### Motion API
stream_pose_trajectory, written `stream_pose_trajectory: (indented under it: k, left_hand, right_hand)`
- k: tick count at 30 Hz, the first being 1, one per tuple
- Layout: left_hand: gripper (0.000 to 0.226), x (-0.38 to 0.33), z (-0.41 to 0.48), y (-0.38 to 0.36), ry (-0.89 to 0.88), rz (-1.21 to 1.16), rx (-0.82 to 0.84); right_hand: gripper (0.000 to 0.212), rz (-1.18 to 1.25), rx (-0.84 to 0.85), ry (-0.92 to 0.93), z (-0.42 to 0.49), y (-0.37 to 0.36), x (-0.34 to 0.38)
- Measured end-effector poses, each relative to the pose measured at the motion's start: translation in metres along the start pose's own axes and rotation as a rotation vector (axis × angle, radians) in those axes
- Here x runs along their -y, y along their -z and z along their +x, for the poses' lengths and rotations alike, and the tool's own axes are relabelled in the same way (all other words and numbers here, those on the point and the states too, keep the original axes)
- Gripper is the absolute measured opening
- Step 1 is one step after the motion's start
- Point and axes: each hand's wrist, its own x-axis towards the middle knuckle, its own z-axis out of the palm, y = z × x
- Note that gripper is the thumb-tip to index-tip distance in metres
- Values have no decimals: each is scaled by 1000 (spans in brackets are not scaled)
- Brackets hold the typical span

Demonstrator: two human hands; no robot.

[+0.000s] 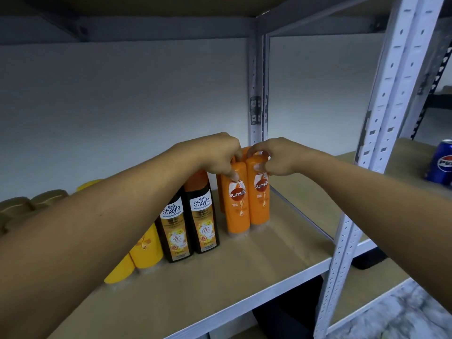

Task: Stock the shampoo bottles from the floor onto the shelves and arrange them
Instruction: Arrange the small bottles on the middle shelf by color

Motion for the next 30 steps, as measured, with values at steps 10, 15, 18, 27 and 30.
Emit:
stream_pose_trajectory:
  k: [10,15,18,27,30]
  left_hand:
    - [55,2,0,2,-3,15,27]
    - [55,5,-3,2,-2,8,35]
    - [55,4,-5,2,-5,-9,42]
    - [53,5,-7,4,2,-35,60]
    - [50,12,-10,9,20,-136,78]
  right_hand:
    - [47,-1,24,9,-1,0,3]
    - [48,0,34,17,-3,1,5]
    - [48,1,45,16,-4,2,6]
    - [50,-4,99,5,-1,6,8]
    - [54,-10,158,0,2,12,8]
